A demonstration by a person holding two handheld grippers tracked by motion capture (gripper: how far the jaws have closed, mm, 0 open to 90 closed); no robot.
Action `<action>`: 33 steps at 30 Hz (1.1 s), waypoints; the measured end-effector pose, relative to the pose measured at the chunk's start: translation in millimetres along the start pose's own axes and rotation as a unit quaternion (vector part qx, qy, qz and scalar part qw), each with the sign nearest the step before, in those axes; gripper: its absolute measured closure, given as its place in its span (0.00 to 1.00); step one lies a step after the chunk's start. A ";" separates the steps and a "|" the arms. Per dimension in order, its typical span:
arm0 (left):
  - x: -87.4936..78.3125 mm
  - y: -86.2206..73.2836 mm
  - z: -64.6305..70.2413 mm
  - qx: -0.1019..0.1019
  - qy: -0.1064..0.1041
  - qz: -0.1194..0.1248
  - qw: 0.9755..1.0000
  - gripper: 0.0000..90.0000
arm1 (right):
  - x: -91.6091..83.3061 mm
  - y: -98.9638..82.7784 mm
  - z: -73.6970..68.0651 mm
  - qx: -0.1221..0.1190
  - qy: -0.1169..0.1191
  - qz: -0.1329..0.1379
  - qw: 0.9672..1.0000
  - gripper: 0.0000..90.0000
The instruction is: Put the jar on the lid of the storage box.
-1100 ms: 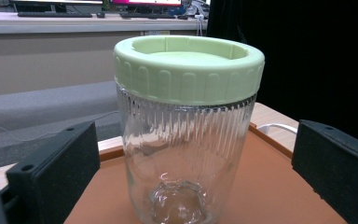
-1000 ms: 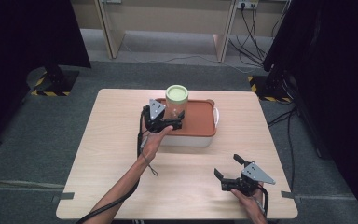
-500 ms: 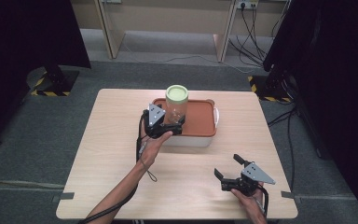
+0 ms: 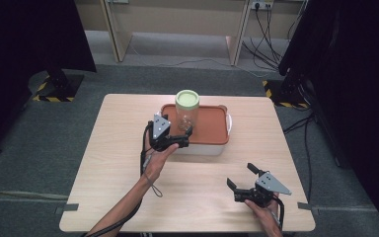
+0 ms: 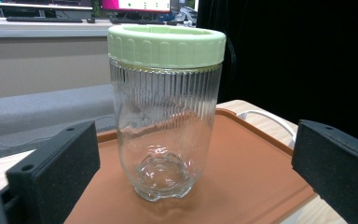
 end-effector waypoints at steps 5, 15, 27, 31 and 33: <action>-3.5 -2.0 3.6 0.002 -0.007 0.001 1.000 0.00 | 0.0 0.0 0.0 0.000 0.000 0.000 1.000 0.01; -9.8 -9.5 10.0 0.003 -0.017 0.004 1.000 0.00 | -0.1 0.0 0.1 0.000 -0.001 0.000 1.000 0.01; -15.1 -17.4 13.6 0.003 -0.024 0.006 1.000 0.00 | -0.1 -0.1 -0.4 -0.001 0.000 0.000 1.000 0.01; -17.6 -19.5 14.8 0.002 -0.028 0.007 1.000 0.00 | -0.1 0.0 -0.3 -0.001 0.000 0.000 1.000 0.01; -18.9 -20.6 15.3 0.003 -0.028 0.008 1.000 0.00 | -0.2 0.0 -0.3 -0.001 0.000 0.000 1.000 0.01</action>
Point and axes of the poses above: each handheld gripper's, and its own axes: x roughly forward along the jaws, y roughly out of its top, z roughly to its right, the point moved 2 cm from there along x, roughly forward along the jaws, and after that the axes turned 5 degrees about -y, right-handed, at the moved point
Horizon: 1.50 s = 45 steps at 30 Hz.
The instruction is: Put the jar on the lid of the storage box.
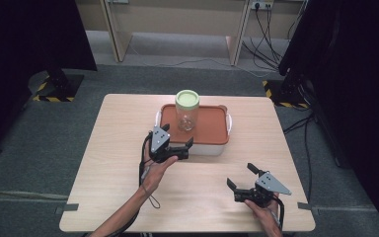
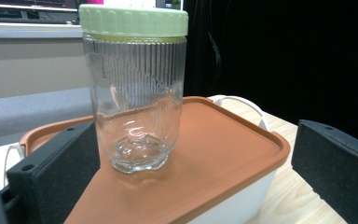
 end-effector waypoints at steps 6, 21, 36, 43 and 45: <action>-3.5 -4.0 2.5 -0.001 -0.005 -0.001 1.000 0.00 | 0.0 0.0 0.1 0.000 0.000 0.000 1.000 0.01; -13.4 -9.4 4.9 0.000 -0.009 0.001 1.000 0.00 | 0.2 -0.1 0.0 0.000 0.000 0.000 1.000 0.01; -23.1 -12.8 8.4 0.001 -0.017 0.010 1.000 0.01 | 0.0 -0.1 -0.1 -0.001 0.000 0.000 1.000 0.01; -27.3 -15.7 9.6 0.001 -0.019 0.011 1.000 0.00 | 0.0 0.0 -0.1 -0.001 0.000 0.000 1.000 0.01; -28.4 -15.9 10.0 0.001 -0.020 0.013 1.000 0.00 | 0.0 0.0 -0.2 -0.001 0.000 0.000 1.000 0.01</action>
Point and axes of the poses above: each handheld gripper's, and its own axes: x roughly forward along the jaws, y roughly out of its top, z roughly to its right, the point moved 2 cm from there along x, roughly forward along the jaws, and after that the axes turned 5 degrees about -y, right-handed, at the moved point
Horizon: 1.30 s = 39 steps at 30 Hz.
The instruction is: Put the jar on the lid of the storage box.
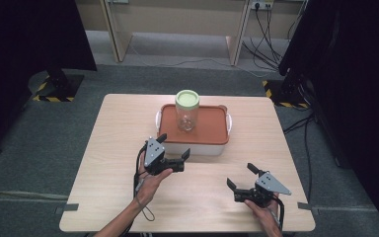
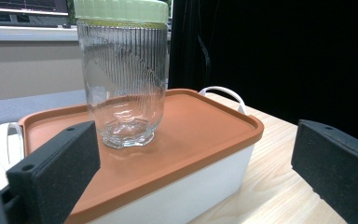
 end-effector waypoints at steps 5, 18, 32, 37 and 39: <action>-3.9 -3.3 1.9 0.000 -0.002 -0.001 1.000 0.00 | -0.1 0.1 0.1 0.000 0.000 0.000 1.000 0.01; -13.0 -7.8 5.5 0.010 -0.004 -0.003 1.000 0.00 | -0.1 0.1 0.0 0.000 0.000 0.000 1.000 0.01; -18.1 -12.2 6.4 0.014 -0.006 -0.001 1.000 0.00 | -0.3 0.4 0.4 0.001 -0.001 0.002 1.000 0.01; -21.0 -16.0 7.2 0.015 -0.004 0.000 1.000 0.00 | -0.1 0.4 0.0 0.000 -0.001 0.001 1.000 0.01; -21.1 -17.5 8.0 0.015 -0.005 0.000 1.000 0.00 | 0.2 0.1 -0.1 0.001 -0.001 0.000 1.000 0.01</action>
Point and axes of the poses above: each handheld gripper's, and its own axes: x roughly forward along the jaws, y roughly out of its top, z roughly to its right, the point moved 2 cm from there along x, roughly forward along the jaws, and after that the axes turned 5 degrees about -y, right-handed, at the moved point
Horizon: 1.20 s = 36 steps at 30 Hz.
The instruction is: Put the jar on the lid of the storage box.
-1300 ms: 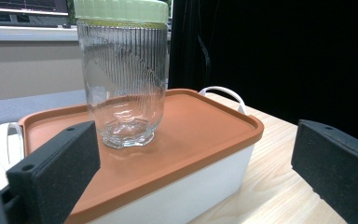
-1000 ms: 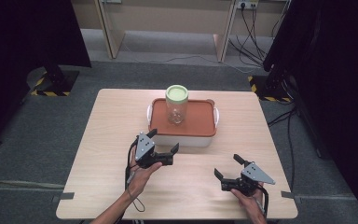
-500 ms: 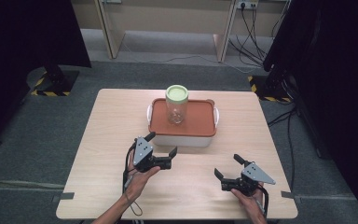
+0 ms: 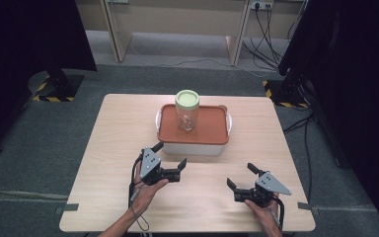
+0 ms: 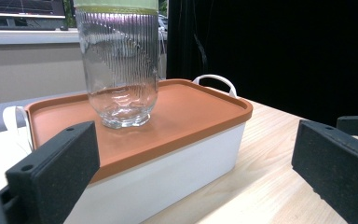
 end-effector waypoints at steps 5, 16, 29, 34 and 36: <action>-2.0 -1.8 0.7 0.001 0.000 0.004 1.000 0.00 | 0.0 -0.1 0.1 0.000 0.000 0.000 1.000 0.01; -8.0 -4.3 3.0 0.002 -0.003 0.007 1.000 0.00 | 0.0 -0.1 -0.5 0.000 0.001 0.000 1.000 0.01; -19.5 -11.4 2.4 -0.001 0.001 0.010 1.000 0.00 | 0.1 -0.1 -0.7 0.000 0.001 0.000 1.000 0.01; -24.2 -12.3 3.4 0.000 0.001 0.012 1.000 0.00 | 0.3 -0.3 -0.6 0.000 0.001 -0.001 1.000 0.01; -26.0 -12.7 4.2 0.000 0.001 0.013 1.000 0.00 | 0.1 -0.2 -0.7 0.000 0.000 0.000 1.000 0.01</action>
Point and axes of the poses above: each handheld gripper's, and its own axes: x roughly forward along the jaws, y roughly out of its top, z roughly to its right, the point moved 2 cm from there along x, roughly forward along the jaws, and after that the axes turned 5 degrees about -y, right-handed, at the moved point
